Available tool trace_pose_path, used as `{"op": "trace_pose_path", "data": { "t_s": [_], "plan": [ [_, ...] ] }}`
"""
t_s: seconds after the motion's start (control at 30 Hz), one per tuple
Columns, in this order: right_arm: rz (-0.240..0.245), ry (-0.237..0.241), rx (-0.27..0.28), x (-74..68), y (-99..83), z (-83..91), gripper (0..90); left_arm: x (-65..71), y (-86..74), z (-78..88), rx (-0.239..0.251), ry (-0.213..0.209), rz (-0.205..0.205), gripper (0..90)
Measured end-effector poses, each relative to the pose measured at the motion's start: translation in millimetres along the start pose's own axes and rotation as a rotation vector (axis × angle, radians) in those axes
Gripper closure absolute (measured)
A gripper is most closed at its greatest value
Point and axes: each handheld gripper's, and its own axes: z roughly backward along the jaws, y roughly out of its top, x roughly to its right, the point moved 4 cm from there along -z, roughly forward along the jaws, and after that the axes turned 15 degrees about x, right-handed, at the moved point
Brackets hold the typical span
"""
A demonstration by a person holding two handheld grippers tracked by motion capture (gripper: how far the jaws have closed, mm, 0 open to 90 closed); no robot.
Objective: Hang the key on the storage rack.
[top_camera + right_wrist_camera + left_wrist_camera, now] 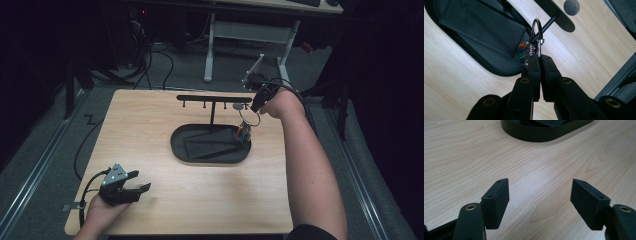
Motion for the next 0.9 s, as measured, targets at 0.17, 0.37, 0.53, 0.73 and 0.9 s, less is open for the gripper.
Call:
{"op": "trace_pose_path", "data": {
  "t_s": [0.17,0.37,0.53,0.73,0.9],
  "plan": [
    [-0.007,-0.013,0.006,1.5,-2.0,-6.5,87.6,1.5,0.1,-0.6,0.001,0.001,-0.009,31.6],
    [0.005,-0.032,0.017,-0.1,-0.4,-12.6,86.8,2.7,0.0,-0.4,-0.005,-0.003,-0.016,31.7],
    [-0.012,-0.064,0.022,0.0,-0.7,-12.7,72.1,3.2,0.3,-0.3,-0.003,-0.005,-0.017,31.7],
    [-0.044,-0.090,0.083,-5.3,-13.7,1.1,55.0,6.7,0.4,-2.9,-0.011,-0.019,-0.025,31.8],
    [-0.089,-0.075,0.156,-14.5,-39.1,4.4,44.0,11.5,1.1,-5.5,-0.010,-0.040,-0.035,31.7]
  ]
}}
